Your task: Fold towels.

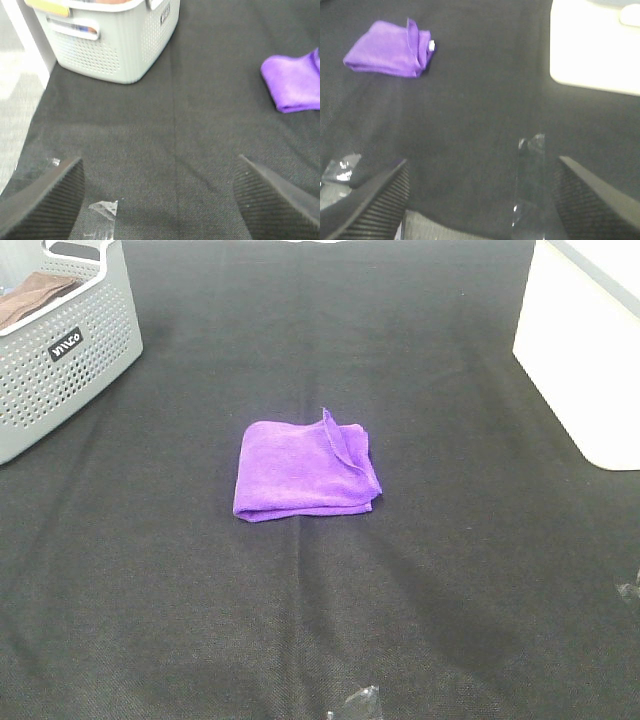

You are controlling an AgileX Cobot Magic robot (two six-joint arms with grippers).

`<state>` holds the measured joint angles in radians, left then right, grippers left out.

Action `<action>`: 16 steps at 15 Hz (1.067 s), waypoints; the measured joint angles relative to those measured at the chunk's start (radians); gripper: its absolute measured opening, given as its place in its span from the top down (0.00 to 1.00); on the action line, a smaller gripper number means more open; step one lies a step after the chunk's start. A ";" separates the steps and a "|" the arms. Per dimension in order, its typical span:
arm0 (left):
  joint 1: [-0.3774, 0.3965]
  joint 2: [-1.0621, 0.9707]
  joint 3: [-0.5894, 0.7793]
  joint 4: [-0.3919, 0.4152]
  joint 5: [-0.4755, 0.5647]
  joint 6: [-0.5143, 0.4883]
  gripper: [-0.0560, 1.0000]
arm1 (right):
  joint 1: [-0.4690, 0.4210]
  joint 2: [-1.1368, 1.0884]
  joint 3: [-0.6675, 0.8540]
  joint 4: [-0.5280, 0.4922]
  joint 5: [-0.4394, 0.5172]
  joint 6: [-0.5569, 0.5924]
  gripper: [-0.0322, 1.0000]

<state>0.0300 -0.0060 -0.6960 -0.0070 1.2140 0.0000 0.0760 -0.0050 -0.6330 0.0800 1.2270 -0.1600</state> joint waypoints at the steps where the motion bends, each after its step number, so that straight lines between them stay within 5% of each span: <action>1: 0.000 0.000 0.007 -0.029 0.002 0.023 0.23 | 0.000 0.000 0.023 0.000 0.000 0.000 0.24; 6: 0.000 0.000 0.140 -0.197 -0.032 0.122 0.23 | 0.000 0.000 0.141 -0.012 -0.043 -0.008 0.24; 16: 0.006 0.000 0.178 -0.199 -0.130 0.127 0.23 | 0.000 0.001 0.179 -0.016 -0.112 -0.009 0.24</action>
<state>0.0360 -0.0060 -0.5180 -0.2060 1.0840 0.1270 0.0760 -0.0040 -0.4540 0.0640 1.1150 -0.1690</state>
